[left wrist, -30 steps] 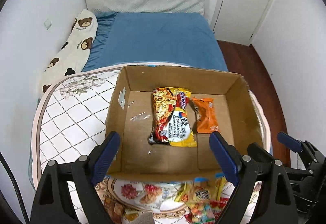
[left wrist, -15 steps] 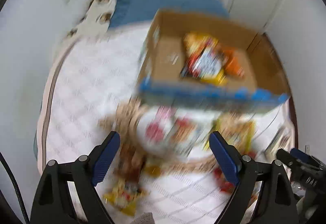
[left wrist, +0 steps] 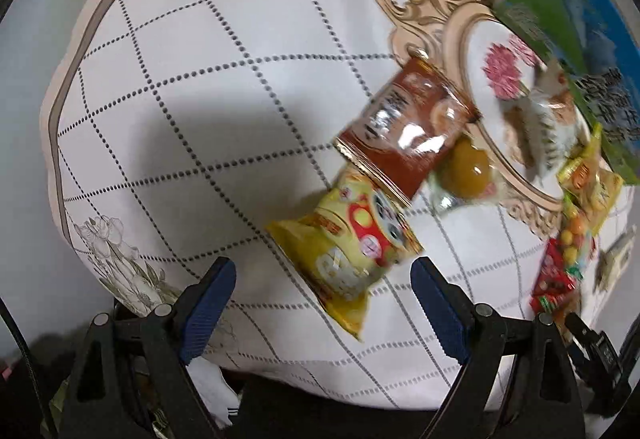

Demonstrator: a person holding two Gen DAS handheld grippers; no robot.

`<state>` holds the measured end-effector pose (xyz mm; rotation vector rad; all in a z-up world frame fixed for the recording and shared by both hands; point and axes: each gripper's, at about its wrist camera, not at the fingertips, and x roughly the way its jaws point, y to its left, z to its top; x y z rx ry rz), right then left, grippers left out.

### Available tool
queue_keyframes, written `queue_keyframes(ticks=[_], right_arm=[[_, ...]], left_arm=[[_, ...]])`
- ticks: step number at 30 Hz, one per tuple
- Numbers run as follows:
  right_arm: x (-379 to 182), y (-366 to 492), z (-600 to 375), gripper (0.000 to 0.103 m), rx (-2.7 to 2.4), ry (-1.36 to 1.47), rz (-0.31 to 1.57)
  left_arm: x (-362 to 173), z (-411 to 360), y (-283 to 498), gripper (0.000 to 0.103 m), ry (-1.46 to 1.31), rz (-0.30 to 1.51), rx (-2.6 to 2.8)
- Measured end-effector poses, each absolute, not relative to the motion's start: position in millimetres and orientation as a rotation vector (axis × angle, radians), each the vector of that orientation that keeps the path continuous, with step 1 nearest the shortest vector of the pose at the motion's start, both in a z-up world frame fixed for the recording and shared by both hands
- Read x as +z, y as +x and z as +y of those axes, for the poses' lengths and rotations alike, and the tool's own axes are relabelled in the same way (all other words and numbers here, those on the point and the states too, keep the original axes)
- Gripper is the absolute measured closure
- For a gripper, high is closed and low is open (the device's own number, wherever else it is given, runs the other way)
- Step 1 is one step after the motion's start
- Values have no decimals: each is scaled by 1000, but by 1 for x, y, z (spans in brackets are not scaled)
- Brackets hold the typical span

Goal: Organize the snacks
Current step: 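Grasp the yellow panda snack bag with the left gripper while the right grasps the red panda bag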

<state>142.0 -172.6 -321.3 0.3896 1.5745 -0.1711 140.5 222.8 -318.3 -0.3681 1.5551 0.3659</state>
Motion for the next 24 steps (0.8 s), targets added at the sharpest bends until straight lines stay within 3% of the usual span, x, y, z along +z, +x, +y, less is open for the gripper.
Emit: queue_keyframes(ticks=[8,12,13,14,16,24], right_arm=[[-334,148,-171,14,-179,325,1598],[-336,150,-156,33,-162,197,1607],[-337,149,-151,36,-147,163,1609],[-337,149,-145,39,-127,131,1612],[-336,147,-135,42,-91,77,1615],[-341,133,-92,44,65,46,1678]], left_arm=[[-341,165,171,13,173,1592,200],[-365,138,183,13,362,1652,105],[-369,133,184,15,383,1657,100],[-372,129,185,24,395,1658,90],[-375,123,184,35,380,1673,76],[-377,137,167,37,-216,1756,73]])
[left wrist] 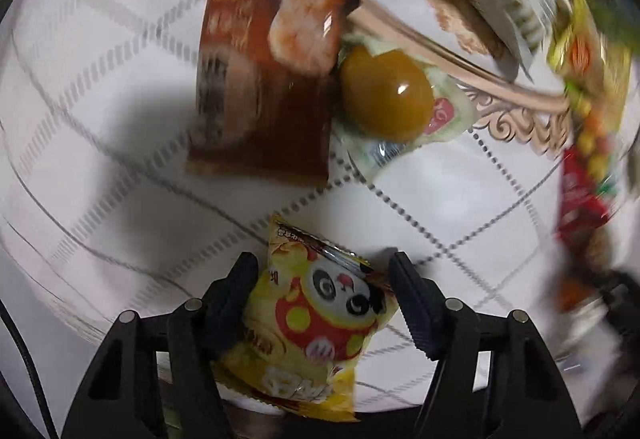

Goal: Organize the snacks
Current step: 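Grasp the yellow panda snack bag with the left gripper while the right grasps the red panda bag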

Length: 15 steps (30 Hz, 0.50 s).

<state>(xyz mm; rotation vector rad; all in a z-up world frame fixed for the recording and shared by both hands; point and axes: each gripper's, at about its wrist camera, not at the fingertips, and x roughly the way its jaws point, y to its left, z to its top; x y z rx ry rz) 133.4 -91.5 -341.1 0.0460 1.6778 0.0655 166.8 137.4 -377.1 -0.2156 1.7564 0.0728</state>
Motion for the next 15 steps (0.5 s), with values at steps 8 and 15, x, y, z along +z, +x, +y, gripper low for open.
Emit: queue_keyframes(ticks=[8,15], right_arm=[[-352,135,-70,29,98,91,1724],[-353,154,-40,22,110,98,1734]], left_arm=[[-367,148,174,37,-218,1763,-2],[-338,120,175,35,-5,1733,-124]])
